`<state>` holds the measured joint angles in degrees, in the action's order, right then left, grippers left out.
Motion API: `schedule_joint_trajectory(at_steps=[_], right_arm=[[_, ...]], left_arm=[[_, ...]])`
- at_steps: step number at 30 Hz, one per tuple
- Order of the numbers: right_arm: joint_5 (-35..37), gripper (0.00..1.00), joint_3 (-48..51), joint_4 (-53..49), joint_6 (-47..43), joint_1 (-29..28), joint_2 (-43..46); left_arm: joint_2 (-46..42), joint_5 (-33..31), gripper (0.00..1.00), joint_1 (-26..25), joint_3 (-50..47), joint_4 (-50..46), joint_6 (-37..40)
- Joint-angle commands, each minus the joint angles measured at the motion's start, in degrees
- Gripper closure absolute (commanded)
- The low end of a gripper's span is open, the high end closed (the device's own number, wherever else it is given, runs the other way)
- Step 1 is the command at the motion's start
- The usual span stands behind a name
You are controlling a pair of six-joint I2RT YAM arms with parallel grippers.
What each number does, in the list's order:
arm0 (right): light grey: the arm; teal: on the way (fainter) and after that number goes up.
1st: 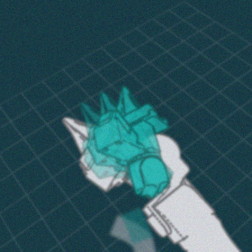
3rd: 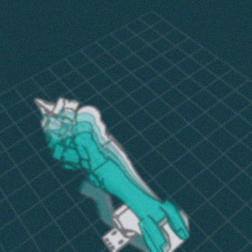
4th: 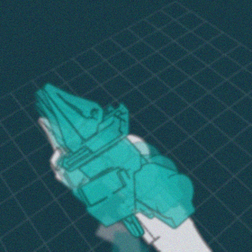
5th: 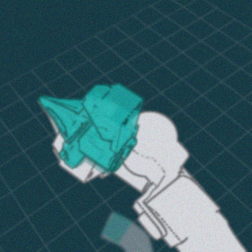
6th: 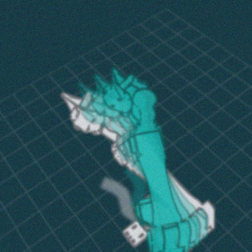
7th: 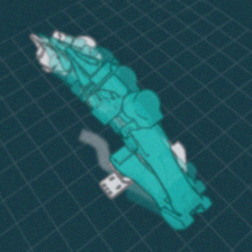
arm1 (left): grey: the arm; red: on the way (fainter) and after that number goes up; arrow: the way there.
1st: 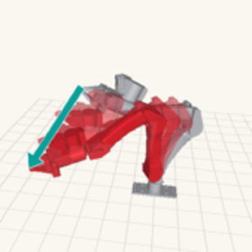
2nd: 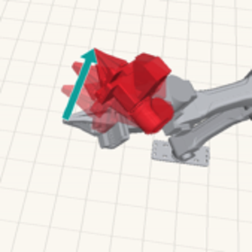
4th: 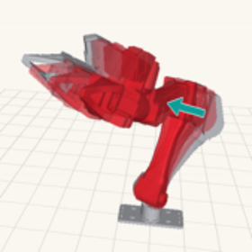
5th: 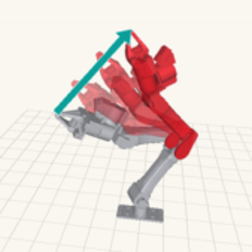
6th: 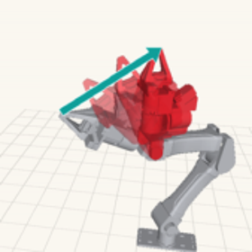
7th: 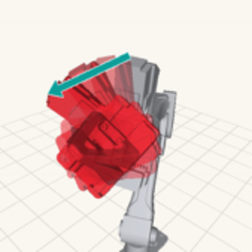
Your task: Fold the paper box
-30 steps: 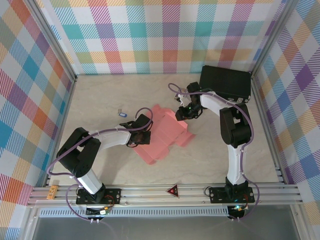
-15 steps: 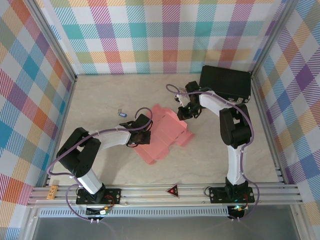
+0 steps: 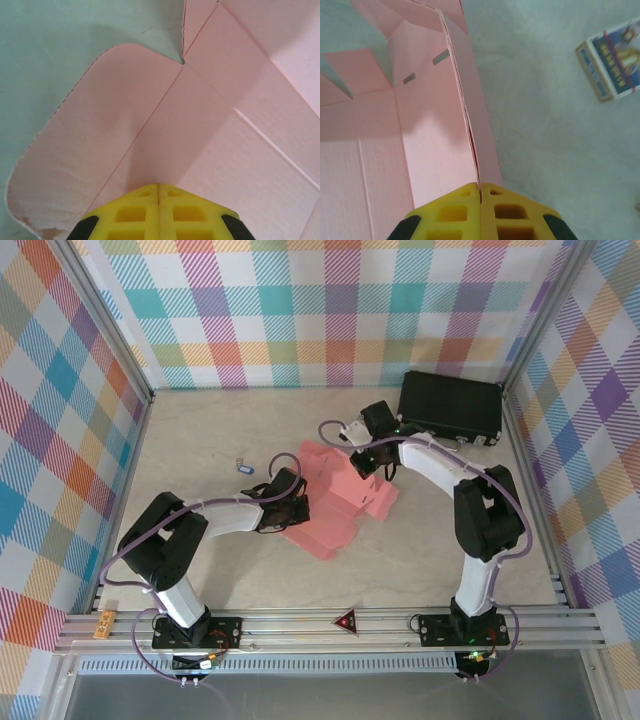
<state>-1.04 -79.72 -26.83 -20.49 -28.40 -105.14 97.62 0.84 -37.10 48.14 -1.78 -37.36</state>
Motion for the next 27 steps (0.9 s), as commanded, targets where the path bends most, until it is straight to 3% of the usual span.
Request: schedule_joint_trajectory(at_steps=[1, 7, 11, 19, 24, 27], right_arm=[[0.8, 0.97, 3.6, 9.3, -7.1, -2.0, 3.2], [3.3, 0.97, 10.0, 17.9, -15.8, -4.5, 6.1], [5.8, 0.97, 13.0, 22.5, -19.2, -5.4, 6.2], [10.1, 0.98, 17.2, 32.7, -24.5, -6.5, 5.8], [12.7, 0.97, 16.8, 35.1, -27.1, -6.9, 5.0], [13.3, 0.97, 16.6, 36.4, -28.5, -7.1, 4.9]], left_arm=[[3.4, 3.6, 1.00, -0.3, 0.2, 7.2, -4.2], [5.4, 9.3, 0.98, -0.3, 1.5, 13.6, -6.8], [2.6, 11.3, 0.90, -0.3, 0.4, 14.4, -7.2], [-9.8, 5.9, 0.68, -0.3, -4.6, 5.2, -3.3], [-16.2, 0.7, 0.66, -0.3, -7.5, -2.8, -0.6], [-17.4, 2.0, 0.66, -0.3, -9.1, -3.9, 1.5]])
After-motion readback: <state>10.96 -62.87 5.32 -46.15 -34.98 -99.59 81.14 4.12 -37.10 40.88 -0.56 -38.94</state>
